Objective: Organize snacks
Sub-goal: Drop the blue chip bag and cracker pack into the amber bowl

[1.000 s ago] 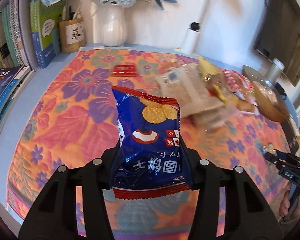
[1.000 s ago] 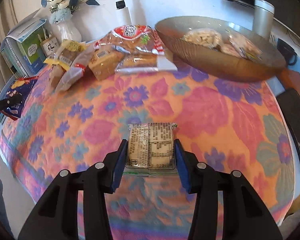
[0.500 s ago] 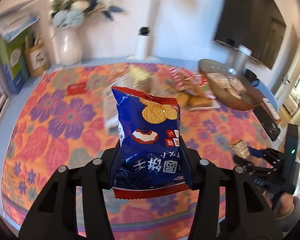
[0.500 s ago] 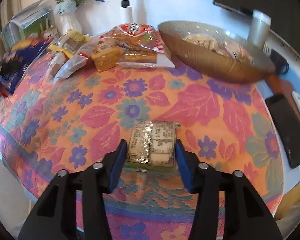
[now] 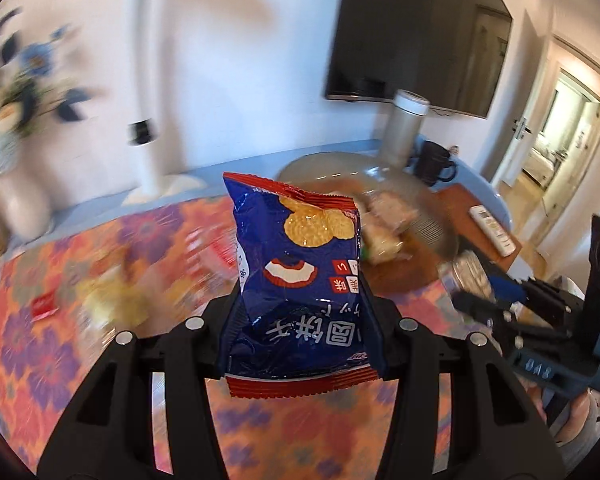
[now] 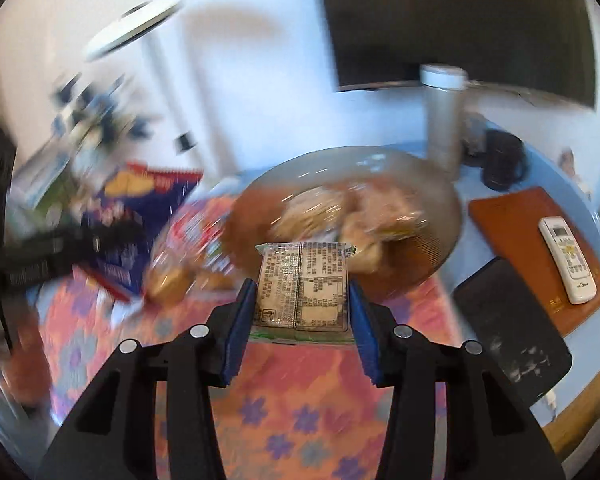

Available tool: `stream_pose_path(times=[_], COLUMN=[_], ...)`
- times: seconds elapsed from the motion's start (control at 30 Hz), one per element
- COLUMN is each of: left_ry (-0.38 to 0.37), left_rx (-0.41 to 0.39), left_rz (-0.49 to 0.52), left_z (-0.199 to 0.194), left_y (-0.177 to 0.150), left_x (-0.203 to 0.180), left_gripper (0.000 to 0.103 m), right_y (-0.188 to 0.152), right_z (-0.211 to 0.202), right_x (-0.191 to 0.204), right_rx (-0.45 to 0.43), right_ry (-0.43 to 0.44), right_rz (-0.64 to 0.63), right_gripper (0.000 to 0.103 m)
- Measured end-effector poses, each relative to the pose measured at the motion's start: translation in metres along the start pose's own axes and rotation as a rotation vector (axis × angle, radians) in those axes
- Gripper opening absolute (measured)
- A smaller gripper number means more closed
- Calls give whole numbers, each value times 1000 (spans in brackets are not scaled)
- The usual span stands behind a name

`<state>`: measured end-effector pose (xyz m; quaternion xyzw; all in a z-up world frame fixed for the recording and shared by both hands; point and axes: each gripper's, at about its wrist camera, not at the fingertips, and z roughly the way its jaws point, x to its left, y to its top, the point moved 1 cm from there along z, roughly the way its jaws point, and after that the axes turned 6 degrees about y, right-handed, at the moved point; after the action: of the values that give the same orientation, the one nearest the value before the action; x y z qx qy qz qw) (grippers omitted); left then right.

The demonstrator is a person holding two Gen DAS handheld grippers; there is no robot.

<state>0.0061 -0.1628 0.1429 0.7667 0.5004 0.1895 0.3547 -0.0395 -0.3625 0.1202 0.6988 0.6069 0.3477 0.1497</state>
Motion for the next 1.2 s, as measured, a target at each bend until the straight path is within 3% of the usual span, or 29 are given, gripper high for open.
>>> stream_pose_path(times=[0.23, 0.33, 0.4, 0.5, 0.83, 1.2], left_ry=[31, 19, 26, 20, 13, 160], left_rx=[39, 50, 44, 28, -60, -145], left_rz=[26, 23, 14, 6, -72, -243], left_z=[63, 80, 86, 82, 11, -86], left_y=[33, 40, 45, 45, 21, -30], left_x=[-38, -48, -49, -44, 2, 112], left_gripper=[50, 51, 65, 67, 67, 67], right_y=[30, 33, 33, 27, 12, -17], right_z=[35, 44, 44, 38, 26, 39], right_x=[-42, -49, -51, -51, -15, 54], right_rx=[30, 29, 29, 30, 46, 118], right_ry=[-12, -3, 5, 10, 50, 122], right_rz=[127, 148, 156, 156, 111, 1], right_gripper=[46, 52, 53, 52, 52, 53])
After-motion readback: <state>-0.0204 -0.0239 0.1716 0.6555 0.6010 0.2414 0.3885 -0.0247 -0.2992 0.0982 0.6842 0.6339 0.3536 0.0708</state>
